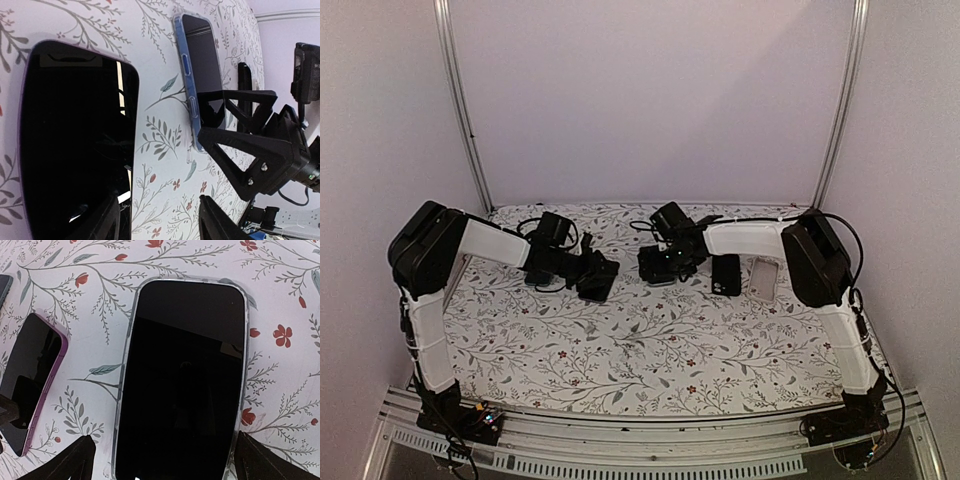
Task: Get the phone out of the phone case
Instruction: Move the phone with the phone case to the center of the board.
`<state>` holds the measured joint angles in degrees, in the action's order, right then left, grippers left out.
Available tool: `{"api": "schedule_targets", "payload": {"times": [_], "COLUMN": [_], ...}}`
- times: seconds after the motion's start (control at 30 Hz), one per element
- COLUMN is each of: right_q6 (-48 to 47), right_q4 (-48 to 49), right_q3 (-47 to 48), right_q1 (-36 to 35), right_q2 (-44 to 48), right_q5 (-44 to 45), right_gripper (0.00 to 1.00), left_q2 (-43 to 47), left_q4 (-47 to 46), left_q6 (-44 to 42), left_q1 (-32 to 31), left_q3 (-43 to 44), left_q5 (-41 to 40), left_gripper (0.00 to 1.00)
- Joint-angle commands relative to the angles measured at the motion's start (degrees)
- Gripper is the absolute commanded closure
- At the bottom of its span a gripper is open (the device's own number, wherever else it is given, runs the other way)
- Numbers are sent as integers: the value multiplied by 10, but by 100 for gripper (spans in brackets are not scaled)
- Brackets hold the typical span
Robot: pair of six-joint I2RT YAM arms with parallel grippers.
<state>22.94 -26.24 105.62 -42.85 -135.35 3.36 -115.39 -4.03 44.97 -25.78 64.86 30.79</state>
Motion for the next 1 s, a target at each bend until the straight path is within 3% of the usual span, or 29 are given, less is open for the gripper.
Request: {"api": "schedule_targets", "payload": {"times": [0.0,0.5,0.97], "right_q6": [-13,-33,-32], "right_q4": [-69,-128,-98], "right_q3": [29,67,35], "right_q1": [-10,-25,-26], "right_q2": [-39,-91,-63], "right_q5": [55,102,84], "right_gripper": [1,3,38], "left_q2": [25,64,50], "left_q4": [-10,5,4], "left_q6": [-11,-8,0], "left_q1": [4,11,28], "left_q3": [4,5,30], "left_q5": [2,-36,-12], "left_gripper": [45,45,45]}}
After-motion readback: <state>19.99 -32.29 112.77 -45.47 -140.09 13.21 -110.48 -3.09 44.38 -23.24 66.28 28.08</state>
